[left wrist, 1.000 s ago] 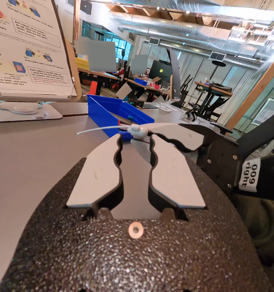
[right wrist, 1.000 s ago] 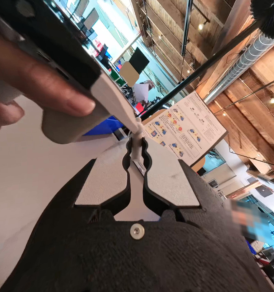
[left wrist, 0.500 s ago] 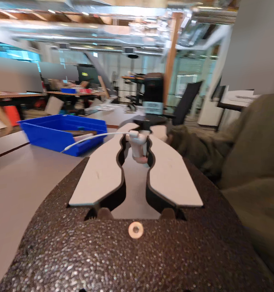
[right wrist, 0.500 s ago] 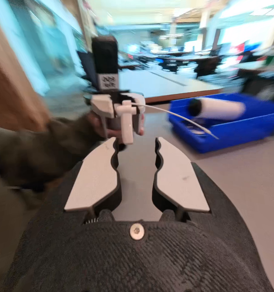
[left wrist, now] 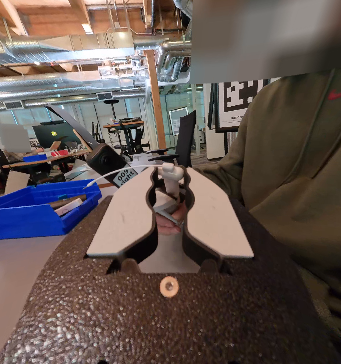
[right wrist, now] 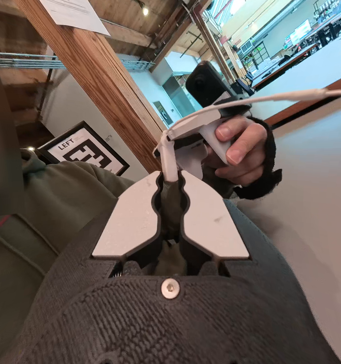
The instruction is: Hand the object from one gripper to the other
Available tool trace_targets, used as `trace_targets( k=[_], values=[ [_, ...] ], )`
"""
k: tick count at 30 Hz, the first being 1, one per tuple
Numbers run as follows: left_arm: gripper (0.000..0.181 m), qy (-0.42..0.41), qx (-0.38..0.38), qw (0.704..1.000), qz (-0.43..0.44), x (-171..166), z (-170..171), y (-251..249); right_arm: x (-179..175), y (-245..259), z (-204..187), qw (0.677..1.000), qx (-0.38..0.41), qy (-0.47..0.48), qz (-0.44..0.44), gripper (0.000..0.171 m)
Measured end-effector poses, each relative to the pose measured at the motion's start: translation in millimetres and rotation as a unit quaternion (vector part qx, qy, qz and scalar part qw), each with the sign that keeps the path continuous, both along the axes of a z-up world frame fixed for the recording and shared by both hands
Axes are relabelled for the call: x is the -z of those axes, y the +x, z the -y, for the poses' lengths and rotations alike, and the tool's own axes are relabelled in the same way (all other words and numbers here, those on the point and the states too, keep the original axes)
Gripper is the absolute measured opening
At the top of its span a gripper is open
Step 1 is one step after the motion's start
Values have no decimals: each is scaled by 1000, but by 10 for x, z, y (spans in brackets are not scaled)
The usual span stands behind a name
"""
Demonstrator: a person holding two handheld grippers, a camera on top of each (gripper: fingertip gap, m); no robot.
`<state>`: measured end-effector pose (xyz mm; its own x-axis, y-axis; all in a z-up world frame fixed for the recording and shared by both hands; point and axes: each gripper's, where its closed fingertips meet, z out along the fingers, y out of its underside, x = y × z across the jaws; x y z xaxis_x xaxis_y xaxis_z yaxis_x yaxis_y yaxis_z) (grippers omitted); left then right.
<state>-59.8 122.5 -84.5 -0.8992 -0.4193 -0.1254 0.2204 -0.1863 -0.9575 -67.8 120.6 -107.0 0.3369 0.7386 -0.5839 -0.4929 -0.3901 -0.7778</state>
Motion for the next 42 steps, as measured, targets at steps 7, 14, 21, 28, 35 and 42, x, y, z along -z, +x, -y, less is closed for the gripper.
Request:
trace_targets(
  k=[7,14,21,28,35,42],
  values=[
    [20,-15,-71,997,-22,8,-162,167,15,215,-166,985,121,49,111,14],
    [43,-57,-214,964,-146,70,-482,589,189,776,-376,809,365,104,449,13],
    [41,-92,-268,932,-225,143,-586,748,157,1098,-378,587,476,138,640,13],
    [35,-176,-249,915,-265,84,-640,776,96,1196,-339,451,487,165,729,13],
    [35,-152,-230,892,-358,286,-503,800,179,1091,-393,335,443,209,805,13],
    [23,-140,-190,883,-406,428,-388,787,155,1001,-402,282,429,245,822,13]
  ],
)
